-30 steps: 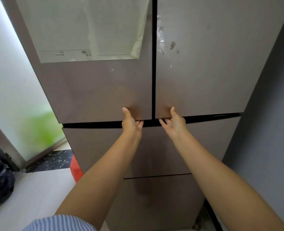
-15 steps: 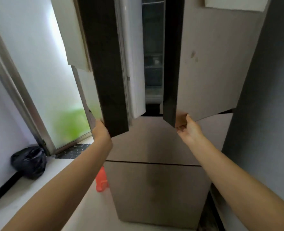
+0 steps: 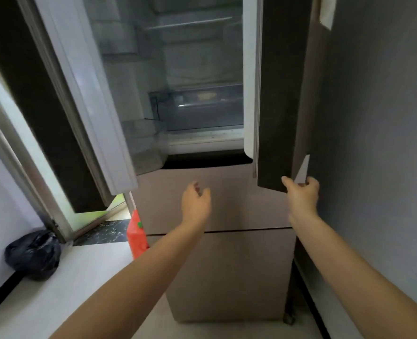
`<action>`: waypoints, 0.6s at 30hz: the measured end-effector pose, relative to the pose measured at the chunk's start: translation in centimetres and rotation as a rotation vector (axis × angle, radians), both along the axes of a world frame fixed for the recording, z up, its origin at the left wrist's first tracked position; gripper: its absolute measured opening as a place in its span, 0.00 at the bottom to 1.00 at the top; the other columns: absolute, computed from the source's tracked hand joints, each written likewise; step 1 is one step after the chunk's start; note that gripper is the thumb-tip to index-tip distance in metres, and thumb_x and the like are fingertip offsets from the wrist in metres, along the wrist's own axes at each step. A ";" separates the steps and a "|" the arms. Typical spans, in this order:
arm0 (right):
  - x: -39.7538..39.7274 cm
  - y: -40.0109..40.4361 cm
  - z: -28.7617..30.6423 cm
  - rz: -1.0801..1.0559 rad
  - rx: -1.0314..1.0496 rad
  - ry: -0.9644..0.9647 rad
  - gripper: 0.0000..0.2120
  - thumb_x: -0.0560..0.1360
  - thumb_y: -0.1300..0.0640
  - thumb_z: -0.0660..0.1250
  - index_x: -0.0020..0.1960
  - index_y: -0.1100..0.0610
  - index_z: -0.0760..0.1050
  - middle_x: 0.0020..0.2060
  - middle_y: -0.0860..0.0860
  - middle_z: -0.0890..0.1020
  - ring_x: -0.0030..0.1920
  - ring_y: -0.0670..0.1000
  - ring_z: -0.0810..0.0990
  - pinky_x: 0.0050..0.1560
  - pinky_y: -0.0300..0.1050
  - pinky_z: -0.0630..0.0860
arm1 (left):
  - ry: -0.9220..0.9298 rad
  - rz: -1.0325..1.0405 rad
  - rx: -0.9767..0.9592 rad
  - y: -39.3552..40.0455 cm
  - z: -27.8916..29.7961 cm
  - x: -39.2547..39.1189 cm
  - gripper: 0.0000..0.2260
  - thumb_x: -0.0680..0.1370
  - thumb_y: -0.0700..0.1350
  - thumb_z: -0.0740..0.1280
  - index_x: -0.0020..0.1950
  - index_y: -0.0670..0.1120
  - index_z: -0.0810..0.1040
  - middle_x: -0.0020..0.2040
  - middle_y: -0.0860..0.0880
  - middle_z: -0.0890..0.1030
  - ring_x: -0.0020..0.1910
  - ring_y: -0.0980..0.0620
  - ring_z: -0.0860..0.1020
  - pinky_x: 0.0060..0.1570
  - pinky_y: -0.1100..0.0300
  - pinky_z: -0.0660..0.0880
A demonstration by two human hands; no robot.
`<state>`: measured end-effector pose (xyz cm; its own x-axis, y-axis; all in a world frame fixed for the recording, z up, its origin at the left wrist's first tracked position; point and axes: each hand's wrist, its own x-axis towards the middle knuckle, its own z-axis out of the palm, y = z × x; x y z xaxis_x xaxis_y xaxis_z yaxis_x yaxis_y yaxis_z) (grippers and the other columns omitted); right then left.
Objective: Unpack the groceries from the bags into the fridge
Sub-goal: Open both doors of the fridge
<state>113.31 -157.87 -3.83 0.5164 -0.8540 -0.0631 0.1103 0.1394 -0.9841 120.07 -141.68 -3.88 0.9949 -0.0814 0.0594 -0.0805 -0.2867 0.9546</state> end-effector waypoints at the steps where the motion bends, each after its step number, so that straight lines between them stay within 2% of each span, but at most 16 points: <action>1: -0.7 -0.4 0.3 -0.074 -0.187 0.041 0.32 0.74 0.61 0.66 0.74 0.60 0.55 0.71 0.58 0.63 0.69 0.57 0.66 0.69 0.50 0.65 | -0.061 -0.074 0.049 -1.1 0.5 -0.2 0.20 0.81 0.40 0.58 0.73 0.40 0.63 0.70 0.40 0.69 0.69 0.44 0.69 0.69 0.53 0.65; 4: -1.8 -1.8 1.0 -0.274 -1.003 0.044 0.25 0.73 0.66 0.64 0.69 0.60 0.64 0.68 0.59 0.64 0.69 0.58 0.63 0.70 0.56 0.65 | -0.254 -0.245 0.198 -4.1 2.3 -0.3 0.21 0.82 0.41 0.56 0.75 0.43 0.59 0.74 0.44 0.64 0.73 0.48 0.64 0.72 0.56 0.60; 6: -1.2 -3.6 1.0 -0.345 -1.568 0.102 0.21 0.71 0.64 0.59 0.64 0.56 0.66 0.65 0.57 0.64 0.67 0.59 0.62 0.67 0.61 0.62 | -0.384 -0.293 0.283 -5.9 3.4 0.0 0.21 0.82 0.40 0.55 0.76 0.43 0.59 0.75 0.46 0.63 0.74 0.50 0.61 0.72 0.59 0.58; 7: -0.6 -4.5 1.1 -0.340 -1.779 0.158 0.21 0.69 0.61 0.57 0.62 0.54 0.67 0.65 0.56 0.64 0.67 0.59 0.61 0.69 0.62 0.59 | -0.457 -0.290 0.332 -6.7 4.0 0.3 0.21 0.82 0.40 0.56 0.75 0.43 0.60 0.74 0.46 0.64 0.74 0.50 0.61 0.72 0.59 0.58; 9: 0.2 -5.6 1.7 -0.314 -2.045 0.293 0.19 0.68 0.58 0.59 0.59 0.52 0.71 0.66 0.54 0.65 0.70 0.59 0.59 0.73 0.61 0.47 | -0.586 -0.255 0.419 -8.0 4.8 1.1 0.21 0.81 0.39 0.57 0.74 0.43 0.62 0.73 0.46 0.65 0.74 0.50 0.61 0.72 0.58 0.59; 11: 0.2 -6.3 2.3 -0.339 -2.159 0.415 0.14 0.70 0.54 0.59 0.52 0.53 0.79 0.67 0.52 0.71 0.73 0.57 0.56 0.73 0.59 0.38 | -0.642 -0.247 0.481 -9.0 5.1 1.7 0.22 0.80 0.38 0.57 0.75 0.44 0.61 0.74 0.47 0.64 0.74 0.50 0.60 0.73 0.57 0.59; 13: -0.5 -6.9 2.5 -0.368 -2.149 0.531 0.17 0.71 0.51 0.56 0.45 0.54 0.82 0.62 0.53 0.79 0.70 0.56 0.61 0.73 0.60 0.36 | -0.686 -0.262 0.566 -9.6 5.1 1.9 0.23 0.80 0.36 0.56 0.75 0.44 0.60 0.75 0.47 0.62 0.75 0.50 0.59 0.72 0.56 0.58; 16: -2.3 -7.6 2.2 -0.455 -2.070 0.595 0.15 0.70 0.53 0.58 0.41 0.57 0.82 0.57 0.55 0.82 0.66 0.57 0.65 0.73 0.60 0.38 | -0.716 -0.232 0.700 -9.8 4.7 2.3 0.24 0.78 0.37 0.57 0.75 0.44 0.60 0.75 0.47 0.61 0.75 0.49 0.57 0.72 0.54 0.59; 18: -2.8 -7.7 1.7 -0.547 -1.990 0.644 0.12 0.67 0.55 0.60 0.38 0.59 0.80 0.57 0.59 0.82 0.66 0.60 0.64 0.72 0.63 0.43 | -0.707 -0.202 0.789 -9.1 4.3 2.7 0.23 0.78 0.39 0.58 0.74 0.45 0.61 0.75 0.46 0.60 0.76 0.47 0.56 0.73 0.50 0.59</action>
